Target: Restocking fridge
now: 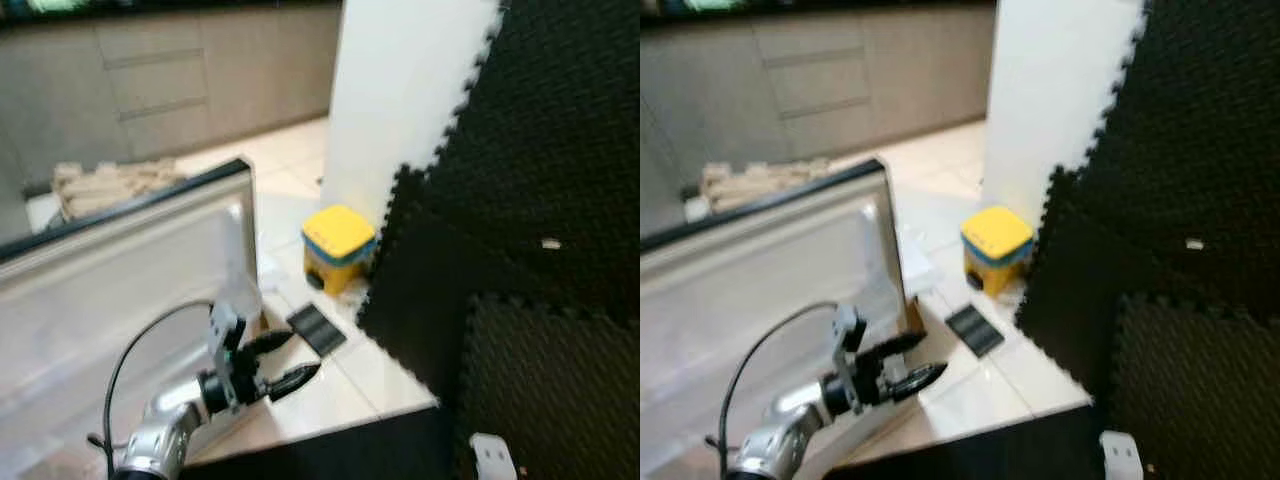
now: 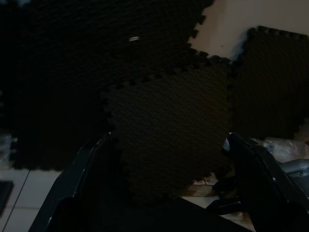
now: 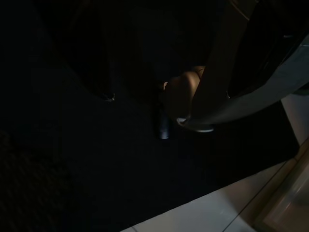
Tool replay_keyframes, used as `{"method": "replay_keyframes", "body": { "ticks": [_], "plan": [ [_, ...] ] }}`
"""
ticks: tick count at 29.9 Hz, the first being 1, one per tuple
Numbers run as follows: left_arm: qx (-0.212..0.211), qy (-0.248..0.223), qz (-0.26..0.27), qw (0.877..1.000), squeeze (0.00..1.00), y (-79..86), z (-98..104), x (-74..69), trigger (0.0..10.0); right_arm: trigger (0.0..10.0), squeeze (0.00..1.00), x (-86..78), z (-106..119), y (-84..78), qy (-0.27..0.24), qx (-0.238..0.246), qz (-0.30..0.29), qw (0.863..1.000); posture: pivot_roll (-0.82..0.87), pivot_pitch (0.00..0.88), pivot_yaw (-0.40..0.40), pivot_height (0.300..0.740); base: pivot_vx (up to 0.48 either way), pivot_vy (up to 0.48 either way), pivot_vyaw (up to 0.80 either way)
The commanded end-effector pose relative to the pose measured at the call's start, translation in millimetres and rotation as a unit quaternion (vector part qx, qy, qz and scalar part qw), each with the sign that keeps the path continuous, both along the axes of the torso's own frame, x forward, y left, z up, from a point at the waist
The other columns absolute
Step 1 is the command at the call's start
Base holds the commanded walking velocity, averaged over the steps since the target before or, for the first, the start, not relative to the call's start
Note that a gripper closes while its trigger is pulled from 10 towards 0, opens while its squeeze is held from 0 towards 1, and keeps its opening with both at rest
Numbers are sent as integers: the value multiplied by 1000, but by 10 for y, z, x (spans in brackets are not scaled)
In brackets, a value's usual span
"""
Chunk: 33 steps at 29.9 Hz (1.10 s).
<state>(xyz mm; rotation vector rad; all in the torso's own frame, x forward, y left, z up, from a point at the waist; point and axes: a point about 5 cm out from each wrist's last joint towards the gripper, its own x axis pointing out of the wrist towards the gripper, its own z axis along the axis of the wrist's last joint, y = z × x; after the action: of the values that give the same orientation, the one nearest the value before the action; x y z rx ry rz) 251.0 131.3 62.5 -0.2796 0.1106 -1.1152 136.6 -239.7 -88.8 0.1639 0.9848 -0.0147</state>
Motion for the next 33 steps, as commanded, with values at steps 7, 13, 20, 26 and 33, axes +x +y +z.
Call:
{"method": "replay_keyframes", "body": {
  "ticks": [7, 13, 20, 26, 33],
  "plan": [
    [88, 55, -60, 993, 0, 3, -377, -286, 10000, 10000, 0, -15, -3, -19, 5, -8, 1, 1000, 108, 31, -20, 740, 0, 0, 0],
    [158, 114, -90, 977, 0, 63, -718, -561, 10000, 10000, 0, -28, -12, -8, 9, -10, 5, 1000, 108, 29, -19, 740, 0, 0, 0],
    [259, 187, -47, 947, 0, 241, -1110, -800, 10000, 10000, 0, -32, -19, 2, 15, -19, 12, 1000, 110, 26, -20, 740, 0, 0, 0],
    [281, 253, 9, 926, 0, 326, -1302, -948, 10000, 10000, 0, -28, -23, 9, 17, -26, 14, 999, 112, 21, -19, 740, 0, 0, 0],
    [283, 362, 159, 874, 0, 486, -1531, -1205, 10000, 10000, 0, -35, -32, 14, 23, -41, 17, 999, 108, 13, -20, 740, 0, 0, 0]
  ]
}}
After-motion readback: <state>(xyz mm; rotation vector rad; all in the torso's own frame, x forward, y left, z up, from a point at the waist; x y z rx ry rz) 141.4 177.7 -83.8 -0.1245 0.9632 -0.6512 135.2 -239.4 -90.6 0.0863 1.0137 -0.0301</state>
